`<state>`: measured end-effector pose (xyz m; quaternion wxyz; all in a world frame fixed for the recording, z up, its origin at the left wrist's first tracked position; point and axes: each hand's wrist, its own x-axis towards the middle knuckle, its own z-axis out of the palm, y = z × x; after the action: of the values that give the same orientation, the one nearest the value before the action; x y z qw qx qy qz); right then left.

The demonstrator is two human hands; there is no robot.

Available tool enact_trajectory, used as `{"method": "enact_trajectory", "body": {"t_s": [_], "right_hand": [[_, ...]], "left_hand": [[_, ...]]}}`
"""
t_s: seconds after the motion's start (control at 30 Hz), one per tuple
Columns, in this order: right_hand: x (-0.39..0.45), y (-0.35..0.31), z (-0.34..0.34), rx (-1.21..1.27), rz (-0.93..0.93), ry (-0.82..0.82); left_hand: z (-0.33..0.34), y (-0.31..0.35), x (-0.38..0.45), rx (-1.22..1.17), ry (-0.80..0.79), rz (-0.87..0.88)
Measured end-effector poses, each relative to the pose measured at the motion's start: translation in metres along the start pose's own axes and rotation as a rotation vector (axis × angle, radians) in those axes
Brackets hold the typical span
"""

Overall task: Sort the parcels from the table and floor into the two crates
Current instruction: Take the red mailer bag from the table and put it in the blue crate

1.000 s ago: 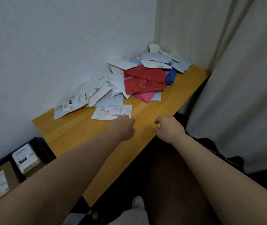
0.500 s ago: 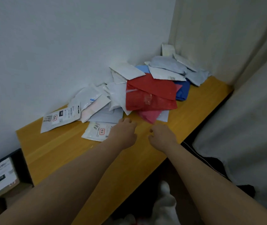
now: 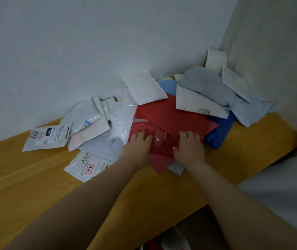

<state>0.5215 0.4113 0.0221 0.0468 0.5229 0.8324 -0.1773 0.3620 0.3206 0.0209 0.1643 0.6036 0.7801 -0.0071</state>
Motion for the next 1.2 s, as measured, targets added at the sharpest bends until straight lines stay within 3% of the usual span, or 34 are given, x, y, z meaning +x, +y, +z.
{"method": "enact_trajectory", "body": {"t_s": [0.4,0.73,0.93,1.2], "right_hand": [[0.095,0.021,0.014,-0.106,-0.131,-0.2],[0.107,0.021,0.01,-0.052,-0.14,-0.311],[0.067,-0.005,0.009,-0.026,-0.111,-0.194],[-0.017,-0.093,0.008,0.384,-0.105,0.132]], "left_hand": [[0.032,0.001,0.055,0.19,-0.135,-0.054],[0.03,0.0,0.065,0.143,-0.072,-0.055],[0.007,-0.027,0.038,0.164,0.012,0.02],[-0.016,-0.116,-0.086,0.232,0.182,0.006]]}}
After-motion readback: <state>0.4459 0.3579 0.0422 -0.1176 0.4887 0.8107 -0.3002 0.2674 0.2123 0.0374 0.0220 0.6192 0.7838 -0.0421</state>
